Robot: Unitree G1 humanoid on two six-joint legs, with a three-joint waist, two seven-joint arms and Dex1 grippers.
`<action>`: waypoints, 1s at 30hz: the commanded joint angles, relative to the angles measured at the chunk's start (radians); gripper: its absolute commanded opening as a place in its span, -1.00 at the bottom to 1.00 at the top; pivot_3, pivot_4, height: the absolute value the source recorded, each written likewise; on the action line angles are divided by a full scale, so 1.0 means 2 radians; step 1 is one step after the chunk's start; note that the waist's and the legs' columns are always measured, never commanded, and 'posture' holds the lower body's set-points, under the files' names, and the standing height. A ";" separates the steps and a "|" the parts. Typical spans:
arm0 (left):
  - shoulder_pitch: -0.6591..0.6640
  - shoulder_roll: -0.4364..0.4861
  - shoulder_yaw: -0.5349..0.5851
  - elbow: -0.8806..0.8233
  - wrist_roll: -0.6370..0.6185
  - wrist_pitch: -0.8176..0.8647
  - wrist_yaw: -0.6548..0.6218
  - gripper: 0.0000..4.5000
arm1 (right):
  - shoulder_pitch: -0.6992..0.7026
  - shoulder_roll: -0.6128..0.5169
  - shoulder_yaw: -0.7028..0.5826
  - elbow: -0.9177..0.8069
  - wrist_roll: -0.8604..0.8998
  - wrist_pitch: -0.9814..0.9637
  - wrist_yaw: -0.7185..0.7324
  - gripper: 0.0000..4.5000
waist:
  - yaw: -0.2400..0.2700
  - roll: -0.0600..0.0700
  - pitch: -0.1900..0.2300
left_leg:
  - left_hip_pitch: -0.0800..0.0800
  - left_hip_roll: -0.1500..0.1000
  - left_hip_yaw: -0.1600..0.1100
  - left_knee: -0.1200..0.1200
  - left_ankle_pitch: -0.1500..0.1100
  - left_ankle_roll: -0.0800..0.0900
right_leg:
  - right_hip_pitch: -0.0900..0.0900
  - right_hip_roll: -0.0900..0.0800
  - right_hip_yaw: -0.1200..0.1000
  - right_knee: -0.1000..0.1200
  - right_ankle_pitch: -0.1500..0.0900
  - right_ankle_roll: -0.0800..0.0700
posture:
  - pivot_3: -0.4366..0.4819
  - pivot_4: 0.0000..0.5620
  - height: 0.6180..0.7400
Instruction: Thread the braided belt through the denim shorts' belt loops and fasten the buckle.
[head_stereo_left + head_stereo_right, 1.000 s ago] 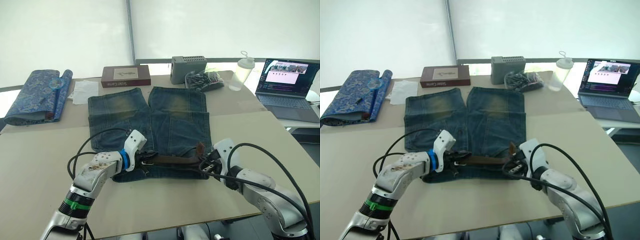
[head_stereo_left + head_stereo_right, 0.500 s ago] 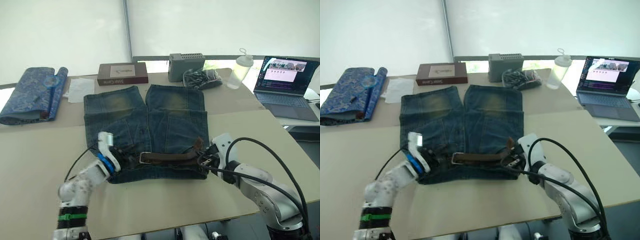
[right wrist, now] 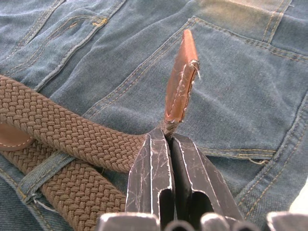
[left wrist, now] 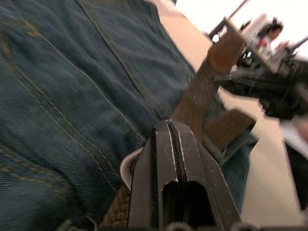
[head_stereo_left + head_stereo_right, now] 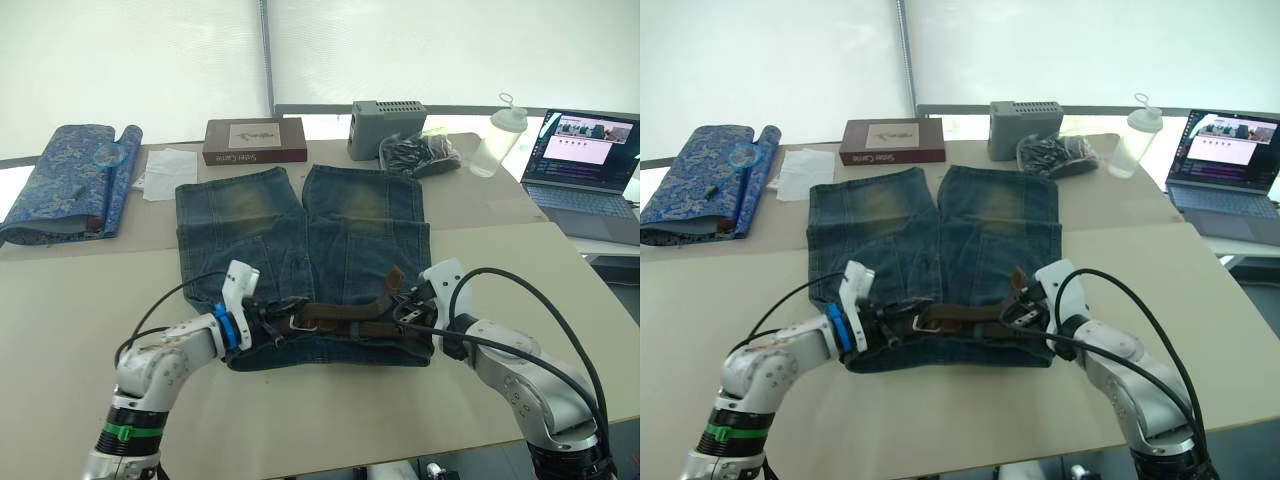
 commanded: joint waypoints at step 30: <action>-0.011 -0.007 -0.016 0.015 0.099 -0.105 -0.071 -0.99 | 0.027 -0.019 0.029 -0.028 -0.038 -0.019 0.003 -1.00 | 0.005 0.002 -0.001 | 0.007 0.000 0.000 0.000 0.000 0.000 | 0.007 0.000 0.000 0.000 -0.001 0.001 | -0.05 -0.47 1.00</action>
